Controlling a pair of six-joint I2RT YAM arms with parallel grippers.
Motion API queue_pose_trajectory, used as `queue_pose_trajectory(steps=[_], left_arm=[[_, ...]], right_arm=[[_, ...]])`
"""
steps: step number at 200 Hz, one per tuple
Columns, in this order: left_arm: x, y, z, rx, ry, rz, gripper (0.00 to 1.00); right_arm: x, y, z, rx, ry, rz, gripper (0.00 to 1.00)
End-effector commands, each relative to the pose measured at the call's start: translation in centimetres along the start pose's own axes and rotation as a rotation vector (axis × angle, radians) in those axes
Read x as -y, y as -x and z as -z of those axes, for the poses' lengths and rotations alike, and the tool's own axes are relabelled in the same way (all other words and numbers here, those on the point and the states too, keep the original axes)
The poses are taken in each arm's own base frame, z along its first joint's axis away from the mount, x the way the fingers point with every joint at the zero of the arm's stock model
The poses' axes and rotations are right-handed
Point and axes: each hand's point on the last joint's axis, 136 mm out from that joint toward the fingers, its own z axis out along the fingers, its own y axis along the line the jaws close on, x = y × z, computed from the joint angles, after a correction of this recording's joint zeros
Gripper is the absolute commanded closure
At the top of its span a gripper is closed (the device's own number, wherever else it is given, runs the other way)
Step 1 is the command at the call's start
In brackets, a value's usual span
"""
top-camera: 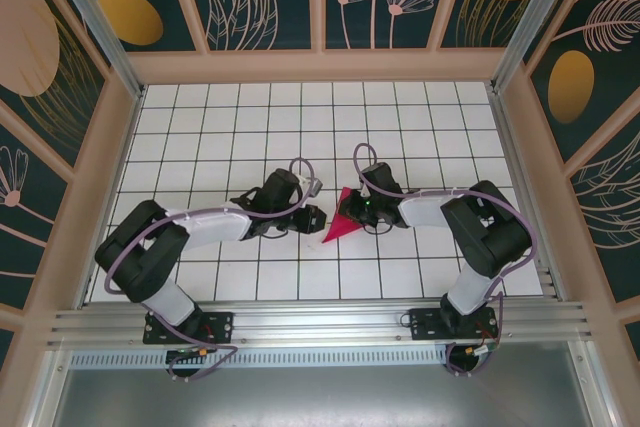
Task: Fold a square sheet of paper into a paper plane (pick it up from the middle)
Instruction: Fourth fold the wing at the center of the table.
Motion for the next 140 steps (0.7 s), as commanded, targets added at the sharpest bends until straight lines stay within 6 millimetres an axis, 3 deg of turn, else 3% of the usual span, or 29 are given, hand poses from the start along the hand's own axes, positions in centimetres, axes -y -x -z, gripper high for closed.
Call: queue_pose_trajectory(steps=[1,75,105,140], left_arm=[[1.6,1.3,0.5,0.033,-0.062,0.003,0.89],[3.0,0.9,-1.8,-0.049,-0.193,0.033,0.89],[2.1,-0.2,-3.4,-0.098,-0.2,0.068,0.88],[1.3,-1.4,-3.9,-0.142,-0.179,0.075,0.87]], right_arm=[[4.2,-1.2,-0.6,-0.023,-0.146,-0.024,0.88],[4.1,-1.5,-0.7,-0.022,-0.132,-0.027,0.88],[4.1,-1.6,-0.8,-0.026,-0.133,-0.028,0.88],[4.2,-1.6,-0.7,-0.024,-0.139,-0.029,0.88]])
